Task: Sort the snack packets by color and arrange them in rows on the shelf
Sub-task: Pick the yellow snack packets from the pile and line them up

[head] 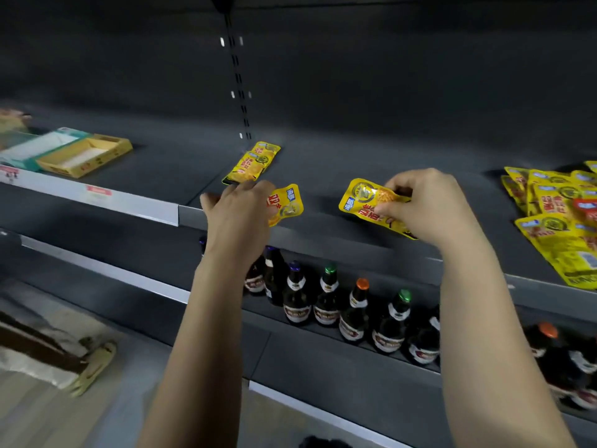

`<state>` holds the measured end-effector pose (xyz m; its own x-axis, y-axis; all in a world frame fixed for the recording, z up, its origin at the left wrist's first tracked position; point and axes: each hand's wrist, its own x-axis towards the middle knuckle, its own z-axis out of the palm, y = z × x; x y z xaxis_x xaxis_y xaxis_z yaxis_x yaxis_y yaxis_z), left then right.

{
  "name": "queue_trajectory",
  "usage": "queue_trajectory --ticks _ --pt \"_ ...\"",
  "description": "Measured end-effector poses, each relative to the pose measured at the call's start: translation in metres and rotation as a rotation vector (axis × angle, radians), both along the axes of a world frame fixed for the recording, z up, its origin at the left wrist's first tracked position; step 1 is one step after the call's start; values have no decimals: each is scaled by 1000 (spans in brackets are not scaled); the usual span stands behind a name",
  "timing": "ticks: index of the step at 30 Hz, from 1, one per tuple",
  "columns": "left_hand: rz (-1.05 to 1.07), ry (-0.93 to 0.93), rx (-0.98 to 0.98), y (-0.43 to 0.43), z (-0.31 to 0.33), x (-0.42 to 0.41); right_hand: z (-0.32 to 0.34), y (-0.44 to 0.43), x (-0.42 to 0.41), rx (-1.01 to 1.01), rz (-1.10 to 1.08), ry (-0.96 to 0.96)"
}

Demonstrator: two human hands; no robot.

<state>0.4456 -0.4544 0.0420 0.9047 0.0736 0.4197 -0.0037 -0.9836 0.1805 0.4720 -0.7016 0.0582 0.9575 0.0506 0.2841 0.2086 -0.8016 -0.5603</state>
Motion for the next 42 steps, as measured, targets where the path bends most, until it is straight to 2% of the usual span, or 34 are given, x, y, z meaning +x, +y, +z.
queue_trajectory --ticks 11,25,29,35,42 --pt "22 -6 -49 63 1 68 -2 52 50 10 -50 -12" --pt "-346 -33 -14 143 -4 151 -9 168 65 17 -291 -14" --pt "-403 -40 -20 165 -1 164 -12 200 76 165 -343 2" --pt "-405 -31 -65 192 -2 178 -38 240 114 599 -331 155" --pt "-412 -19 -74 209 -7 187 -62 270 142 733 -394 245"
